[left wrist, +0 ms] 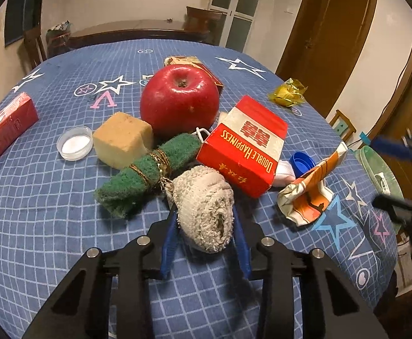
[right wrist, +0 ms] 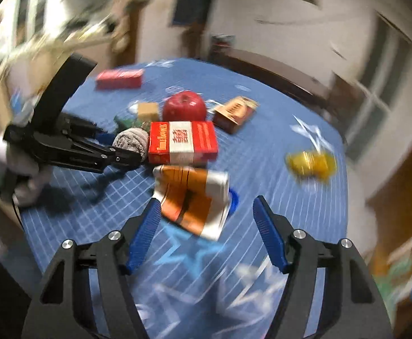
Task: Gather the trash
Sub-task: 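Move both tools back over the table toward the remaining trash, then grasp the white scrubber ball with the left tool while the right tool grasps the orange-white tube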
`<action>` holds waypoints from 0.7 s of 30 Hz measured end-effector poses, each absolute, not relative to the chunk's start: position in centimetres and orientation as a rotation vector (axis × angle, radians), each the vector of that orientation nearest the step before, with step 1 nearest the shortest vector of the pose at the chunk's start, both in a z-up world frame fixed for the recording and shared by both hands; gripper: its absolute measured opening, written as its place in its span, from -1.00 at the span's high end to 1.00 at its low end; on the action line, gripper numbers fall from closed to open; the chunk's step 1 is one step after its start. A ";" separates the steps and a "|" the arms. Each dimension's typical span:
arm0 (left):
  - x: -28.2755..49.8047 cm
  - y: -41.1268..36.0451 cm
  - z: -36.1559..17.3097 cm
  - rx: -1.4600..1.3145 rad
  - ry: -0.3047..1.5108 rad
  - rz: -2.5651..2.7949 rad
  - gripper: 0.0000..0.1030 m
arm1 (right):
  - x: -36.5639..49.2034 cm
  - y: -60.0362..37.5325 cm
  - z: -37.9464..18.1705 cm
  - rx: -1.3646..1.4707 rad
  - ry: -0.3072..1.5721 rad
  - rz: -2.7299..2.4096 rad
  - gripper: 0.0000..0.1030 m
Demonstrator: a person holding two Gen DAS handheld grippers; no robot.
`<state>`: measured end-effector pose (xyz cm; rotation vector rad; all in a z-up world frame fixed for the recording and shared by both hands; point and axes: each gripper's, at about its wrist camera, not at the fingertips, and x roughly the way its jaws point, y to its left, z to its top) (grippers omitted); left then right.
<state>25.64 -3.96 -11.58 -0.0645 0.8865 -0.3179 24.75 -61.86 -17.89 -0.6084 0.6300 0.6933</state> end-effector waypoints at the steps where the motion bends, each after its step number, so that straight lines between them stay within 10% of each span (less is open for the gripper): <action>1: 25.7 -4.0 -11.6 -0.061 0.887 -0.319 0.27 | 25.5 -61.4 -18.0 -0.661 0.647 0.709 -0.26; 12: 26.0 -4.0 -11.8 -0.054 0.890 -0.342 0.27 | 29.5 -56.4 -20.6 -0.988 0.823 0.900 -0.15; 21: 25.6 -3.8 -11.8 -0.064 0.884 -0.338 0.27 | 27.2 -57.1 -21.6 -0.895 0.803 0.825 0.73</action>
